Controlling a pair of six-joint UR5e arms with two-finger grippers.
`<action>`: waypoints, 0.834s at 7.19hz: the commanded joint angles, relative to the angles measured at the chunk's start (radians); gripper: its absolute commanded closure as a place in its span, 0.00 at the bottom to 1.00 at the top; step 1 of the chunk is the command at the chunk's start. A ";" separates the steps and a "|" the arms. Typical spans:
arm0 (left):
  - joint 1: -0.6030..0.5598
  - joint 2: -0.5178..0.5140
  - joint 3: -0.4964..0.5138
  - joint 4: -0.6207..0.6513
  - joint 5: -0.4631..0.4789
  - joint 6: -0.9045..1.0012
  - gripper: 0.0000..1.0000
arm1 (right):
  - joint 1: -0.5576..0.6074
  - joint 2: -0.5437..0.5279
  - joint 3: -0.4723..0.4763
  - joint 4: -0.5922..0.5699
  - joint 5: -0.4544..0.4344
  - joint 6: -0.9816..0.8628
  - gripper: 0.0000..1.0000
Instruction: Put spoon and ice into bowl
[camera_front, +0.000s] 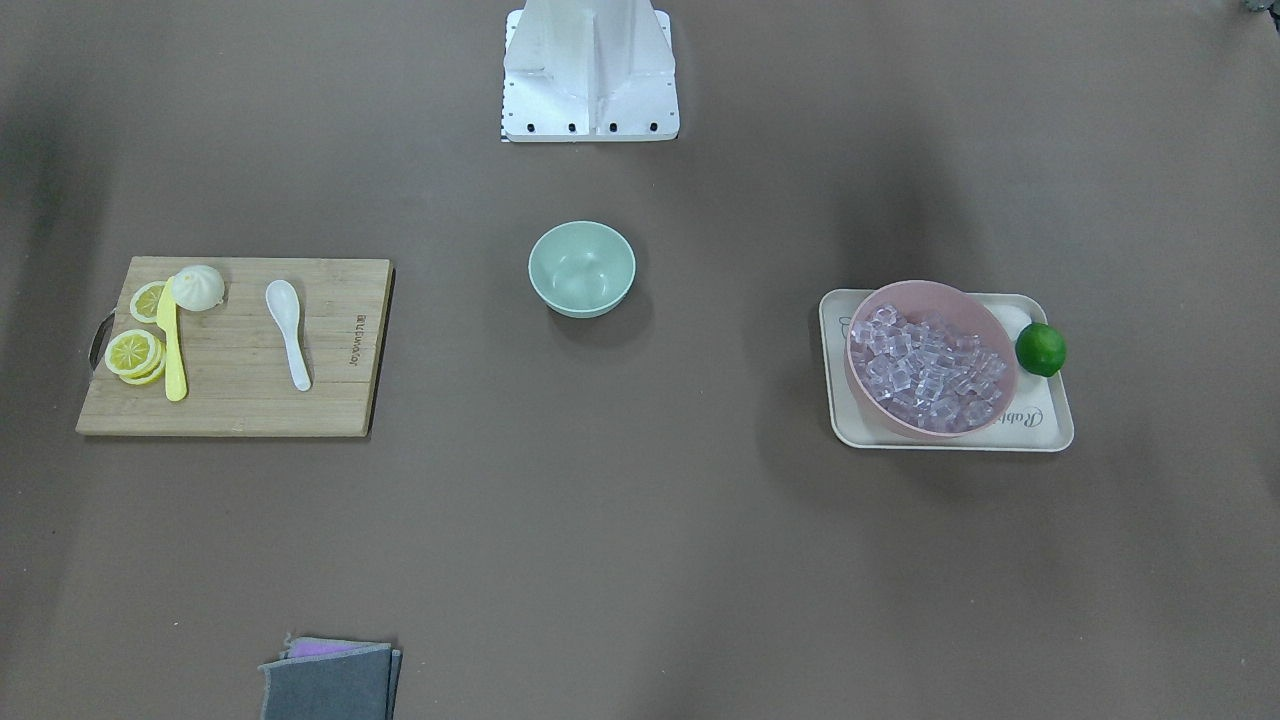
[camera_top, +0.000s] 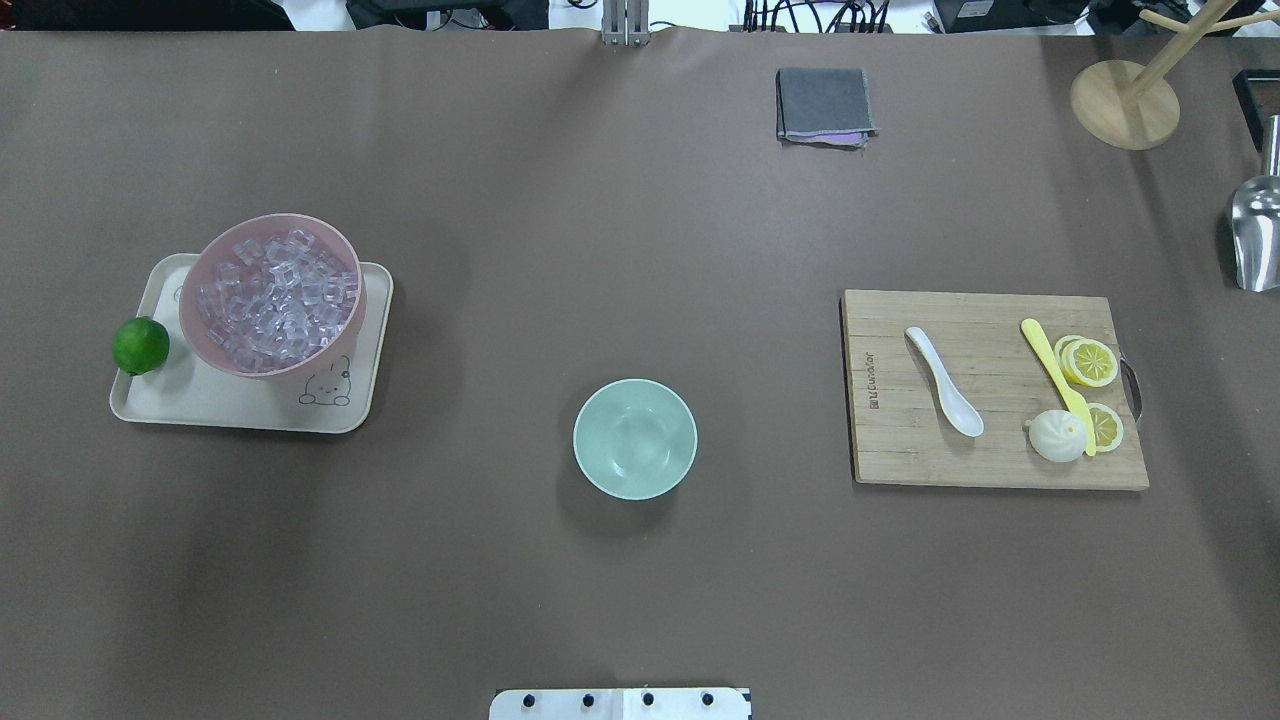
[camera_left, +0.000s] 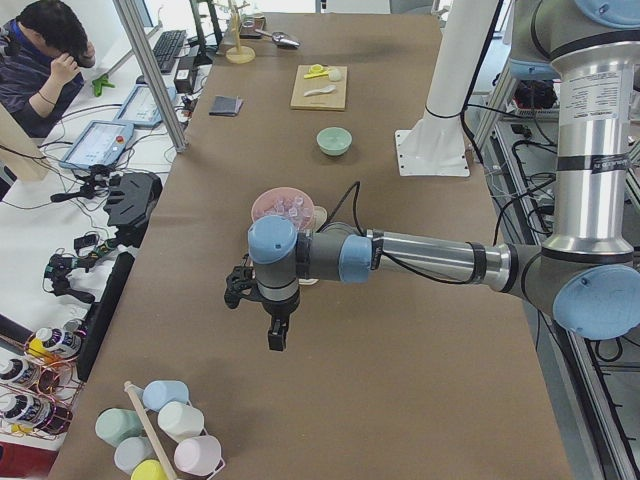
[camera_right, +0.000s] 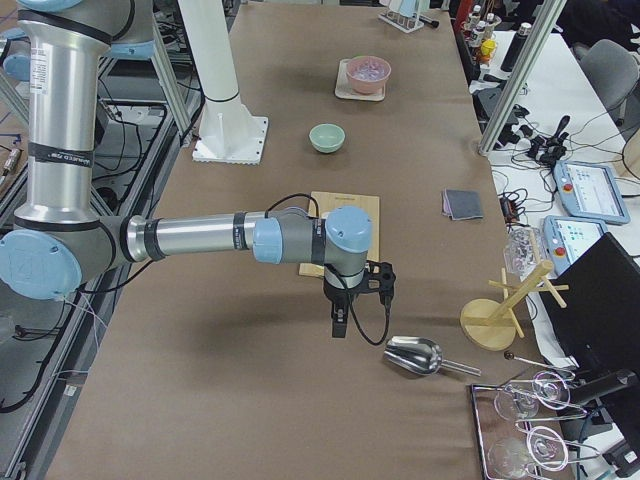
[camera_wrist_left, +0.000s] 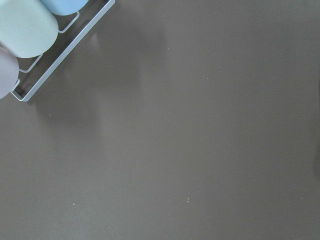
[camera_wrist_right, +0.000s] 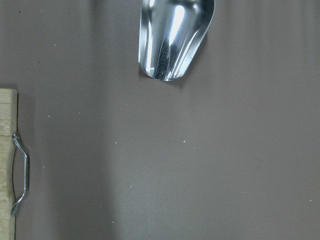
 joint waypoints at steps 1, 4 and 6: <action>0.000 0.000 0.000 0.002 0.000 0.006 0.01 | -0.005 -0.001 -0.002 0.000 0.000 0.000 0.00; 0.000 0.008 -0.006 0.001 -0.002 0.003 0.01 | -0.005 -0.008 -0.005 0.000 0.000 -0.001 0.00; 0.000 0.009 -0.009 0.004 0.000 0.006 0.01 | -0.005 -0.010 -0.005 -0.002 -0.001 -0.001 0.00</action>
